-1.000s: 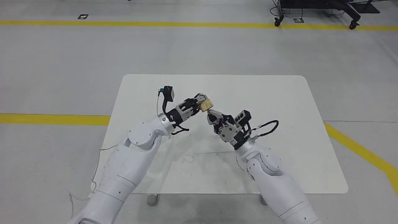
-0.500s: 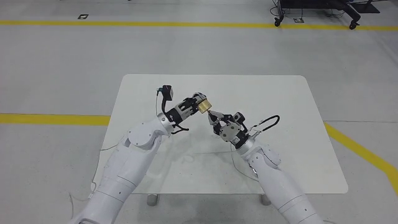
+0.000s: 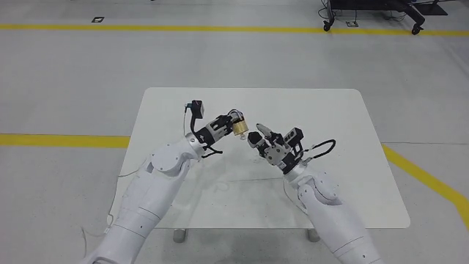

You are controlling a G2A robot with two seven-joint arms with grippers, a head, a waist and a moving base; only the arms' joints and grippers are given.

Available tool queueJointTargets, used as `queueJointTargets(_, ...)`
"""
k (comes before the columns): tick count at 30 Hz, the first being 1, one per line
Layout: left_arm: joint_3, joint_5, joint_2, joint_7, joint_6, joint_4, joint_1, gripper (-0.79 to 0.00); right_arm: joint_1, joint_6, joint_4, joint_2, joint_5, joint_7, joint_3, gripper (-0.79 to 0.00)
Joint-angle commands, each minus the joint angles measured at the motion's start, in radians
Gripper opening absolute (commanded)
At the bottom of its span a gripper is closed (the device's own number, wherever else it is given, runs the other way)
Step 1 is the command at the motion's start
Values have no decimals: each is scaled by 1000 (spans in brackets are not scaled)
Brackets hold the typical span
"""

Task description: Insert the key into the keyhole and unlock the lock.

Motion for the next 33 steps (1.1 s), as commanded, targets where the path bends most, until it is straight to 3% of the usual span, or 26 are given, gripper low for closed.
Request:
queueJointTargets(1, 6, 45, 2, -2, 6, 1, -7, -785, -38, -28, -46, 10, -54, -26, 44, -413)
queueJointTargets(4, 30, 147, 4, 5, 16, -6, -15, -785, -89, -46, -108, 23, -144, -104, 116, -249)
queueJointTargets(5, 42, 185, 4, 2, 25, -7, -19, -785, -101, -44, -128, 29, -187, -134, 144, -65)
queueJointTargets(6, 56, 215, 4, -8, 40, -6, -22, -785, -113, -38, -152, 33, -223, -160, 168, 0)
queueJointTargets(11, 135, 414, 3, -67, 120, 15, -63, -785, -172, -17, -267, 45, -315, -243, 249, 0)
queueJointTargets(18, 245, 585, -13, -107, 190, 55, -106, -785, -172, -17, -267, 45, -315, -243, 249, 0)
queueJointTargets(21, 275, 659, -19, -76, 203, 68, -121, -785, -172, -17, -267, 45, -315, -243, 249, 0)
queueJointTargets(29, 271, 688, -21, -58, 198, 81, -128, -391, -172, -17, -267, 45, -315, -243, 249, 0)
queueJointTargets(30, 269, 696, -20, -56, 197, 81, -129, -89, -172, -17, -267, 45, -315, -243, 249, 0)
queueJointTargets(31, 267, 710, -19, -47, 195, 80, -129, 0, -172, -17, -267, 45, -315, -243, 249, 0)
queueJointTargets(33, 259, 719, -17, -26, 185, 74, -127, 0, -172, -17, -267, 45, -315, -243, 249, 0)
